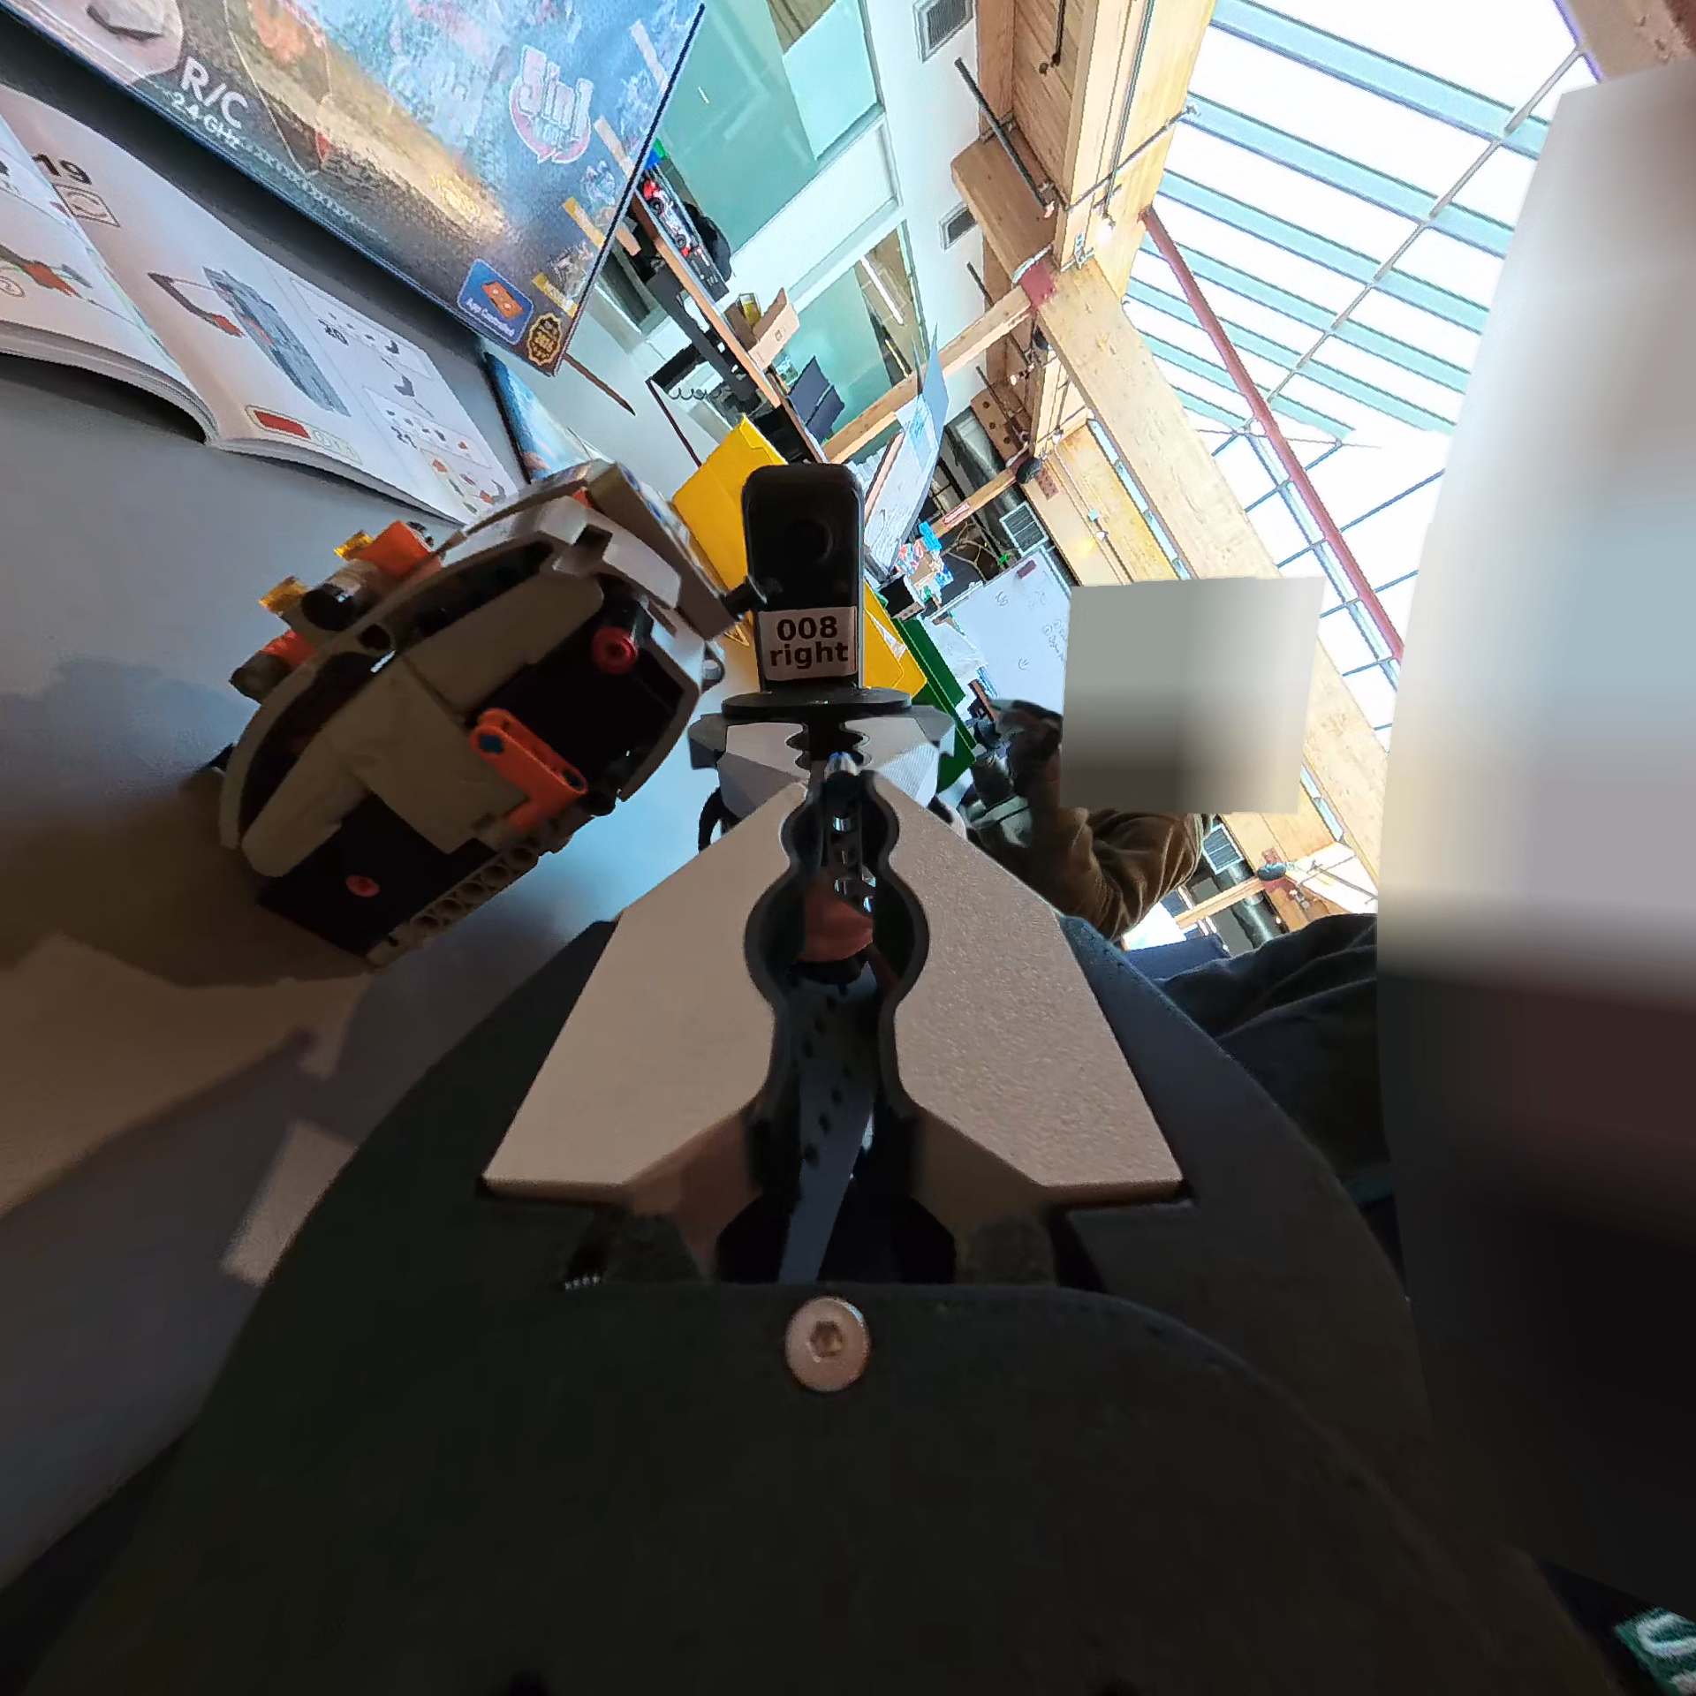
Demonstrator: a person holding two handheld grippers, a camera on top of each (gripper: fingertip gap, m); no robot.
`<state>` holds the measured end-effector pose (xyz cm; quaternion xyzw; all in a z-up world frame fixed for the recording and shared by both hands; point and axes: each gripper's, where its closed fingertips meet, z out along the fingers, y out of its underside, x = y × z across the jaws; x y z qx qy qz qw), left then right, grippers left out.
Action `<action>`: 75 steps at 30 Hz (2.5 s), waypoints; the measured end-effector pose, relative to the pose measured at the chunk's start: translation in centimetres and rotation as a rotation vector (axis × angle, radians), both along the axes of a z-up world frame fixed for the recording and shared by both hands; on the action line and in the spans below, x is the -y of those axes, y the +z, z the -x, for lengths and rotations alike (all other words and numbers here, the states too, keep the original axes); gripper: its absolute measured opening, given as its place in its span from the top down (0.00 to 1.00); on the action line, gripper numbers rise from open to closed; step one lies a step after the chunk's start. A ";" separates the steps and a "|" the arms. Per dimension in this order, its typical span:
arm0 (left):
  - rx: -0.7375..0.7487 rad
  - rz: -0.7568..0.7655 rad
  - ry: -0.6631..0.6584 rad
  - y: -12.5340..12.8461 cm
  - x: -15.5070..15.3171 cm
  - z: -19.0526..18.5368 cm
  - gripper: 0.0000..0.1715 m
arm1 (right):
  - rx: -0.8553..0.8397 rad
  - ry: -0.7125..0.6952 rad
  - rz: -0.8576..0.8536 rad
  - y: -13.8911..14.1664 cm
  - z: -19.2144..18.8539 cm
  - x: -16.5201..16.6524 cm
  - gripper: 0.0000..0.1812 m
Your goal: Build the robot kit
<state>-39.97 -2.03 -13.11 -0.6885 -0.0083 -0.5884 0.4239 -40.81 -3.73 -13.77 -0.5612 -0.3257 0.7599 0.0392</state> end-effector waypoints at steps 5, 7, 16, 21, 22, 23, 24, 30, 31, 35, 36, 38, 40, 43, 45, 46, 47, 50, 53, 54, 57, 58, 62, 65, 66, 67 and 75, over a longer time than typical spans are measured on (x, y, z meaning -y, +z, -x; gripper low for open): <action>-0.013 0.005 -0.031 -0.2 0.6 0.3 0.97 | -0.028 -0.084 -0.143 0.9 -2.1 -2.3 0.88; -0.010 0.011 -0.006 -0.4 0.6 1.2 0.97 | -0.031 -0.187 -0.293 1.3 -3.9 -4.9 0.87; -0.023 0.063 0.063 -1.1 0.6 3.9 0.97 | 0.102 -0.526 -0.998 -1.1 -11.1 -16.7 0.68; -0.090 0.076 0.079 -1.4 0.2 4.1 0.97 | 0.086 -0.538 -0.831 -2.7 -11.3 -17.1 0.75; -0.107 0.070 0.086 -1.4 0.1 4.1 0.97 | 0.093 -0.545 -0.860 -2.9 -11.4 -17.2 0.75; -0.127 0.065 0.093 -1.5 0.0 4.1 0.97 | 0.105 -0.562 -0.893 -3.1 -11.5 -17.5 0.75; -0.147 0.059 0.100 -1.6 -0.2 4.1 0.97 | 0.119 -0.561 -0.908 -3.3 -11.6 -17.6 0.75; -0.156 0.045 0.125 -1.1 -1.3 4.2 0.97 | 0.134 -0.559 -0.915 -2.8 -12.0 -17.7 0.76; -0.147 0.044 0.124 -1.0 -1.5 4.2 0.97 | 0.133 -0.566 -0.924 -2.7 -12.2 -17.8 0.76; -0.143 0.028 0.135 -0.6 -1.9 4.5 0.97 | 0.136 -0.587 -0.957 -2.1 -13.0 -18.1 0.77; -0.159 0.019 0.151 -0.6 -2.1 4.7 0.97 | 0.135 -0.595 -0.960 -2.0 -13.1 -18.2 0.77; -0.177 0.009 0.172 -0.5 -2.2 5.0 0.97 | 0.131 -0.603 -0.945 -1.9 -13.2 -18.4 0.77; -0.175 0.006 0.173 -0.4 -2.2 5.2 0.97 | 0.128 -0.605 -0.924 -1.9 -13.2 -18.5 0.77; -0.188 -0.005 0.186 -0.5 -2.3 5.3 0.97 | 0.136 -0.596 -0.914 -2.2 -13.2 -18.5 0.77; -0.185 -0.010 0.198 -0.5 -2.3 5.5 0.97 | 0.143 -0.594 -0.929 -2.3 -13.2 -18.6 0.77; -0.172 -0.009 0.201 -0.5 -2.3 5.7 0.97 | 0.145 -0.596 -0.935 -2.3 -13.2 -18.6 0.77; -0.156 -0.004 0.203 -0.4 -2.4 5.8 0.97 | 0.148 -0.599 -0.940 -2.3 -13.2 -18.7 0.77; -0.112 0.000 0.183 -0.2 -2.2 5.8 0.97 | 0.160 -0.605 -0.943 -2.5 -13.3 -18.9 0.77; -0.109 -0.007 0.184 -0.2 -2.2 5.9 0.97 | 0.168 -0.607 -0.938 -2.6 -13.4 -19.1 0.77; -0.119 -0.007 0.189 -0.3 -2.2 6.0 0.97 | 0.165 -0.606 -0.939 -2.5 -13.4 -19.0 0.78; -0.098 -0.004 0.196 -0.1 -2.2 6.2 0.97 | 0.166 -0.597 -0.950 -2.5 -13.3 -18.8 0.78; -0.090 -0.001 0.200 -0.1 -2.2 6.3 0.97 | 0.168 -0.594 -0.958 -2.6 -13.3 -18.7 0.78; -0.092 0.003 0.216 -0.3 -2.2 6.6 0.97 | 0.194 -0.568 -0.975 -3.3 -13.0 -18.6 0.78; -0.090 0.004 0.211 -0.3 -2.2 6.7 0.97 | 0.202 -0.557 -0.986 -3.6 -12.9 -18.5 0.78; -0.092 0.006 0.211 -0.4 -2.2 6.7 0.97 | 0.204 -0.554 -0.991 -3.6 -12.9 -18.4 0.78; -0.094 0.009 0.211 -0.5 -2.2 6.7 0.97 | 0.203 -0.549 -0.995 -3.6 -12.9 -18.4 0.79; -0.084 0.012 0.208 -0.6 -2.3 6.6 0.97 | 0.211 -0.527 -1.001 -4.0 -12.7 -18.2 0.79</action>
